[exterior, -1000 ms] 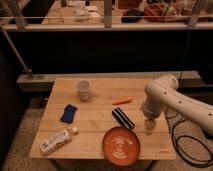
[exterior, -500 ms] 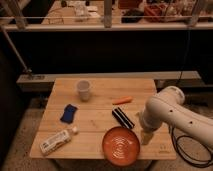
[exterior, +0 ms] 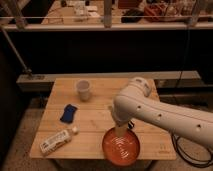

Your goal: Move the arm in a circular motion

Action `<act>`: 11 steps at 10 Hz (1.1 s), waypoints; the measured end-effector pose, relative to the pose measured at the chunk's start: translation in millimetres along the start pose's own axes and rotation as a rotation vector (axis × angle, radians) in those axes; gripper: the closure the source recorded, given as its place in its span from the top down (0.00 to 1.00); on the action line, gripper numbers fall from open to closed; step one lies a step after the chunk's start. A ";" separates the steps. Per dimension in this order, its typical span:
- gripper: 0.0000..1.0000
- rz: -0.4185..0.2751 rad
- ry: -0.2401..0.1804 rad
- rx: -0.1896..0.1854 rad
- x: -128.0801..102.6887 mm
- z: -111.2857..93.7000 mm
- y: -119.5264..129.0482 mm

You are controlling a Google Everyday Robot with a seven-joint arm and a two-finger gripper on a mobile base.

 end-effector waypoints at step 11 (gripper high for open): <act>0.80 -0.175 -0.135 0.009 -25.0 46.5 -188.7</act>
